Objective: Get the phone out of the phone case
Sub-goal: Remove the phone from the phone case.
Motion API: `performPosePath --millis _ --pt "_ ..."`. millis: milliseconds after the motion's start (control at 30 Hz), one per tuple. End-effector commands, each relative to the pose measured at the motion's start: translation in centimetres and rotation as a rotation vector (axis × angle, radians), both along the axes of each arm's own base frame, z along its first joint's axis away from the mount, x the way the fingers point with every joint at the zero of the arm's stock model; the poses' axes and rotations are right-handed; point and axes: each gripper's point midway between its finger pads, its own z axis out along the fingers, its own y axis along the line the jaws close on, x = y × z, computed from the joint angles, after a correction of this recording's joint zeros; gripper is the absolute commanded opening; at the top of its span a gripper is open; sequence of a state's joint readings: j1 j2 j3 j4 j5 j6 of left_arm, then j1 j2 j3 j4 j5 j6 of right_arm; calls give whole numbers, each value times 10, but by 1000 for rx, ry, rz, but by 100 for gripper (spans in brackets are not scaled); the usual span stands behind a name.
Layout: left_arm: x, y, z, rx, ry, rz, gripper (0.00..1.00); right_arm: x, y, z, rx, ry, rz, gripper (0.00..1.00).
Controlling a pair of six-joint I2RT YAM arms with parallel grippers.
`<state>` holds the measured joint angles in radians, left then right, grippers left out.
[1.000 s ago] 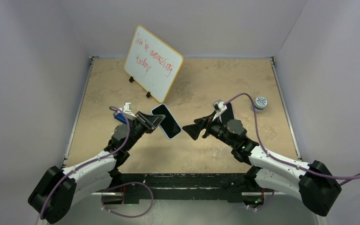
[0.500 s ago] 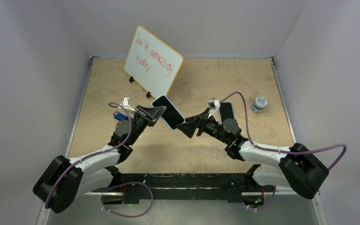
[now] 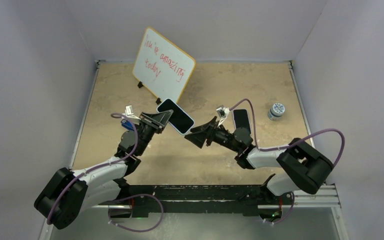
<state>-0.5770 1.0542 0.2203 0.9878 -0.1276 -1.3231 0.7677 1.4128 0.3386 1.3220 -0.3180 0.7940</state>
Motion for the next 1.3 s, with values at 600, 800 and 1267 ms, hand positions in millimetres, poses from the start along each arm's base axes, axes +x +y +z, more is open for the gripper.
performPosePath --millis 600,800,1267 --pt "-17 5 49 -188 -137 -26 0 -10 27 71 189 -157 138 57" --pt "-21 4 50 -195 -142 -34 0 -9 30 69 182 -160 135 51" --pt "-25 -9 36 -153 -82 -103 0 -10 36 43 27 -245 160 17"
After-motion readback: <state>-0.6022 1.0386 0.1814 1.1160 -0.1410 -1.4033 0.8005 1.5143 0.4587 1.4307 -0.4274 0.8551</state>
